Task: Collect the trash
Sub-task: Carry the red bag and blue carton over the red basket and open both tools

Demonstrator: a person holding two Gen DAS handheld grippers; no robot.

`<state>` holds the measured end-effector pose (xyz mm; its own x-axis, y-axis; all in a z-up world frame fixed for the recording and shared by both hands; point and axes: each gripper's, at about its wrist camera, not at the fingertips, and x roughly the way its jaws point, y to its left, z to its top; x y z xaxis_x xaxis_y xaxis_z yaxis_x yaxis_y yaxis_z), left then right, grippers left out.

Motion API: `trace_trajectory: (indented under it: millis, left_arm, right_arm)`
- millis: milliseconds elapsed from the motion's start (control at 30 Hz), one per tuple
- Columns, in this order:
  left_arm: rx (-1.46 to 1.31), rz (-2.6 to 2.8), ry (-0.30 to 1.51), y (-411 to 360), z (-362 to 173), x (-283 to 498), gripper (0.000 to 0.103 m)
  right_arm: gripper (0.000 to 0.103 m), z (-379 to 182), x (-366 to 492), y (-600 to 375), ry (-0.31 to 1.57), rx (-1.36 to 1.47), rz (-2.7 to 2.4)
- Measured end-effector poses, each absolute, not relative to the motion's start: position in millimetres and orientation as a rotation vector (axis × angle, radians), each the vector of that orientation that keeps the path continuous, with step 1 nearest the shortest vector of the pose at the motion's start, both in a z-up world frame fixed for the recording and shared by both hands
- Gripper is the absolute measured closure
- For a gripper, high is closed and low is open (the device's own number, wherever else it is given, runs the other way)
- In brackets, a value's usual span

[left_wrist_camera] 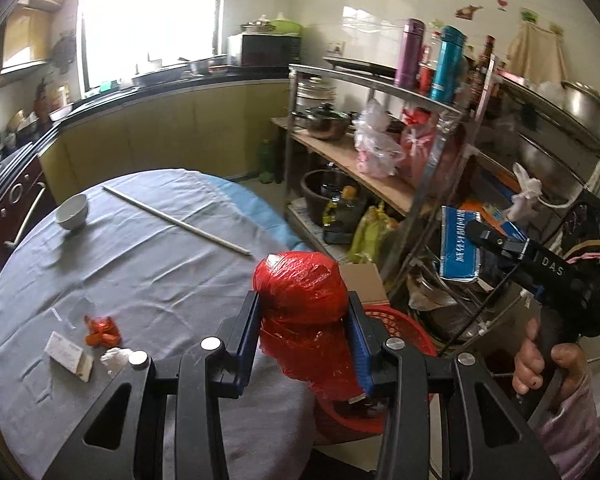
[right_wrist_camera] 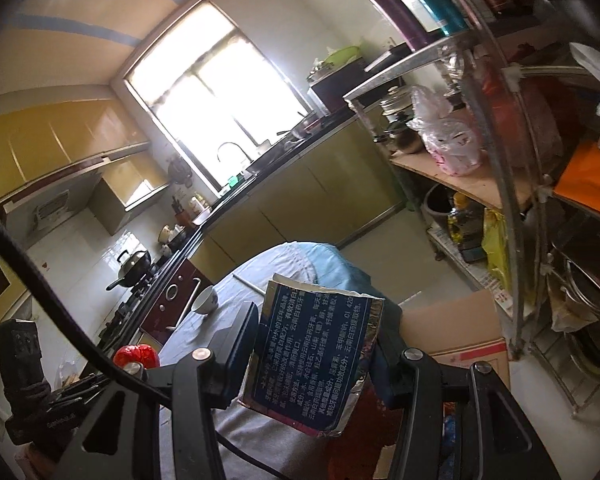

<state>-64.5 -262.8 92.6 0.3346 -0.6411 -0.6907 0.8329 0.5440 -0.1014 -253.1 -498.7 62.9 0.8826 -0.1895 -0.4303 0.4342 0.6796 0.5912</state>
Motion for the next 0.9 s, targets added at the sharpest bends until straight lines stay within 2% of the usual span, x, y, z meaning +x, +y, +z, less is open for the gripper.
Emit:
trace_trajectory:
  millis: [400, 900]
  left_arm:
    - [0.343, -1.066, 0.827, -300, 67, -83, 0.06]
    - [0.402, -1.189, 0.912, -336, 39, -104, 0.059]
  right_arm:
    - [0.048, 37, -269, -518, 0.382, 0.813, -0.382]
    - [0.046, -13, -272, -532, 0.51, 0.954, -0.335]
